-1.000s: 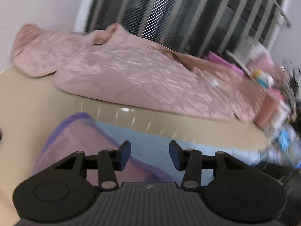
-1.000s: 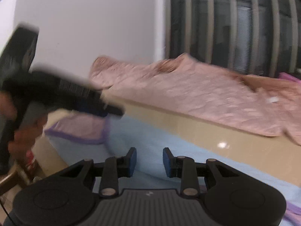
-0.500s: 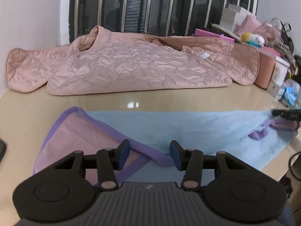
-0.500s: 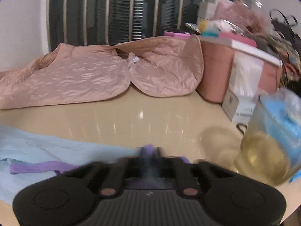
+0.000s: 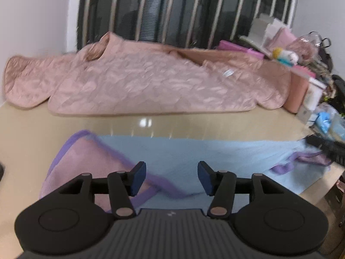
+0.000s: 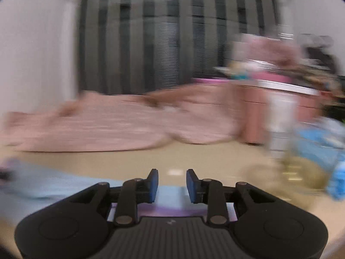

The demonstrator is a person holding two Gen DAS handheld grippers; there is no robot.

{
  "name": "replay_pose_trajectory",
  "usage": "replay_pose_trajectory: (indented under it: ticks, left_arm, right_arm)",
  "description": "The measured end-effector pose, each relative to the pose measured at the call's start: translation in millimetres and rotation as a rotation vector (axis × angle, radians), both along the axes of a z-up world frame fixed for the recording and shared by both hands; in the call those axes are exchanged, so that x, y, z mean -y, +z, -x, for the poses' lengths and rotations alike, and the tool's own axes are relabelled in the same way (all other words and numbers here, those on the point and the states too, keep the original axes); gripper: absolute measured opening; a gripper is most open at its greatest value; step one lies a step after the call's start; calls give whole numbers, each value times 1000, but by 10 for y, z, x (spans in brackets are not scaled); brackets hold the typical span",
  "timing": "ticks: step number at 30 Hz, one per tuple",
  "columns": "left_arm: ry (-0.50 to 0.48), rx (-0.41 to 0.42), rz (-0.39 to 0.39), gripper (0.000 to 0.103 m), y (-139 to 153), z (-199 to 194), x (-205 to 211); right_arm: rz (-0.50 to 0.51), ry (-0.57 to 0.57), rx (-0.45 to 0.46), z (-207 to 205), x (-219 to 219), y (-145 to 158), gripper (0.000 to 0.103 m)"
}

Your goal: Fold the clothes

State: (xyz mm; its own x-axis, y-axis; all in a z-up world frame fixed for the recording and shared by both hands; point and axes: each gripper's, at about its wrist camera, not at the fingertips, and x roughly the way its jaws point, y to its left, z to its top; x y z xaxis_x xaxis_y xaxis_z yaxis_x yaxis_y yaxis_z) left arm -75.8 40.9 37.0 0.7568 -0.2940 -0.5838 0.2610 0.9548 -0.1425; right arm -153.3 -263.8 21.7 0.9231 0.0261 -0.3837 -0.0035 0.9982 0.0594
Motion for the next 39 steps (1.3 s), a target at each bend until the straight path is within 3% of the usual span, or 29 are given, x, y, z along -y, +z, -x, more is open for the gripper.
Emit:
replay_pose_trajectory:
  ticks: [2,4,8,11,12,13,15,19,20,23,24,26,30,33,36,39]
  left_arm:
    - [-49,20,4,57,30,43,95]
    - [-130,32,5,62,14,82,157]
    - [-276,17,-63,65,-92,84,269]
    - [-242,-27,-125,64,-177,-31,330]
    - [-241,-30,-133,61,-191,-50,332]
    - [-247,-24,-142,57,-190,-54,335]
    - [-247,-25,-145,40,-183,-62,332]
    - [-223,-37,-115,25,-169,-98,268]
    - [-220,-36,-116,19,-165,-109,258]
    - [-194,-30,-97,16,-142,-105,212]
    - [-174,-21,-89,16,-128,-96,185]
    - [-140,-5,-61,19,-91,-77,116]
    - [-147,3,-42,43,-36,-13,80]
    - [-161,-17,-71,44,-78,39,87]
    - [-147,-34,-57,48,-75,72,0]
    - [-113,-38,-3,51,-31,44,-101]
  right_arm:
    - [-40,172,0,65,-199,37,28]
    - [-17,291,0,123,-374,49,29]
    - [108,361,-62,-13,-565,-27,29]
    - [226,402,-130,-168,-650,-82,21]
    - [264,415,-143,-200,-680,-89,8]
    - [332,419,-111,-166,-735,-62,9]
    - [488,419,-39,-93,-833,-2,6]
    - [870,472,99,209,-1035,-105,6]
    - [904,491,92,248,-1037,-168,6]
    - [1003,545,57,361,-1050,-378,5]
    - [1009,560,43,401,-1056,-420,6]
    - [910,595,25,457,-1029,-382,8]
    - [715,565,43,432,-937,-152,28]
    - [651,626,4,329,-902,-139,25]
    - [662,674,-42,380,-901,-200,8]
    - [605,652,-42,460,-792,-165,8]
